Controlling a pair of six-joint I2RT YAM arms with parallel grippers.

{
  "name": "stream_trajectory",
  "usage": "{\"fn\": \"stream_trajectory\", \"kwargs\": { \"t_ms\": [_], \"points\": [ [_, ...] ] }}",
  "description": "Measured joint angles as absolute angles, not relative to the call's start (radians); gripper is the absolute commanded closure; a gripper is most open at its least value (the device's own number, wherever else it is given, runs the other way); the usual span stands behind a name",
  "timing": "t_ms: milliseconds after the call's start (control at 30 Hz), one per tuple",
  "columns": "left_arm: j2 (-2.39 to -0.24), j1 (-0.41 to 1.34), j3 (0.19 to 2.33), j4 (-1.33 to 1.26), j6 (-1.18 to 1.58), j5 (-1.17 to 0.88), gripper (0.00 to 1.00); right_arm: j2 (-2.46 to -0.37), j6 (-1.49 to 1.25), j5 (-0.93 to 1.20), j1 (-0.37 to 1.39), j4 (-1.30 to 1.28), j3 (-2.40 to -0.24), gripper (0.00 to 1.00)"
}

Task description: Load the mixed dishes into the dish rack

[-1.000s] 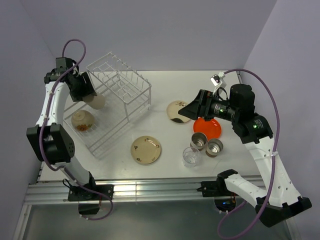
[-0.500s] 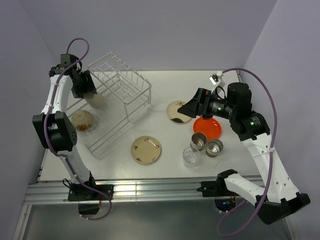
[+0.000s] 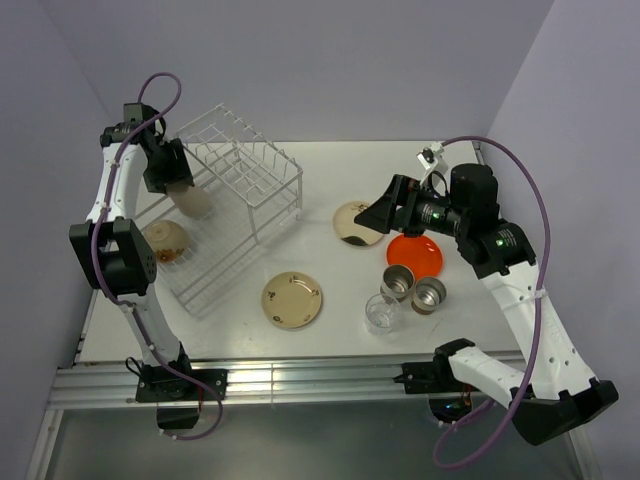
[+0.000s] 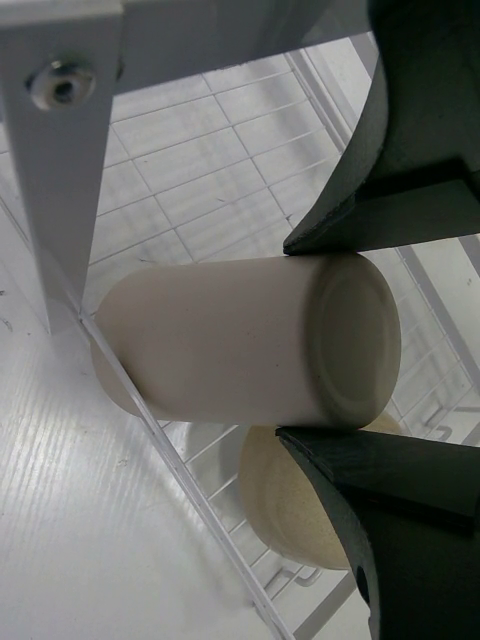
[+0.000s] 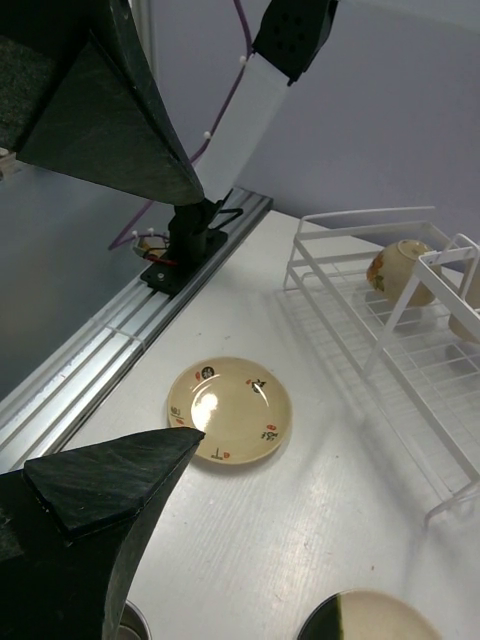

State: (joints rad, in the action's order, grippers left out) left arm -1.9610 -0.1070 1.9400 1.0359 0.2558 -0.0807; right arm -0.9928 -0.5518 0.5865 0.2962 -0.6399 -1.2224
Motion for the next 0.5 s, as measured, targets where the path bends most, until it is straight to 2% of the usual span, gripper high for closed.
{"fn": "stream_trajectory", "kwargs": {
  "t_ms": [133,300,367,500],
  "points": [
    [-1.961,-0.107,1.94,1.036,0.25,-0.08,0.34,-0.996,-0.552,0.581,0.296,-0.64,-1.222,0.0],
    [-1.961,-0.107,1.94,1.022,0.247,-0.08,0.25,-0.998,-0.55,0.543,0.297,-0.648,-1.222,0.0],
    [-1.961,-0.107,1.94,1.011,0.247,-0.081,0.17,-0.998,-0.547,0.509,0.307,-0.659,-1.222,0.0],
    [-1.961,-0.107,1.94,0.995,0.246,-0.081,0.11,-0.998,-0.55,0.399,0.339,-0.696,-1.211,0.0]
  ]
}}
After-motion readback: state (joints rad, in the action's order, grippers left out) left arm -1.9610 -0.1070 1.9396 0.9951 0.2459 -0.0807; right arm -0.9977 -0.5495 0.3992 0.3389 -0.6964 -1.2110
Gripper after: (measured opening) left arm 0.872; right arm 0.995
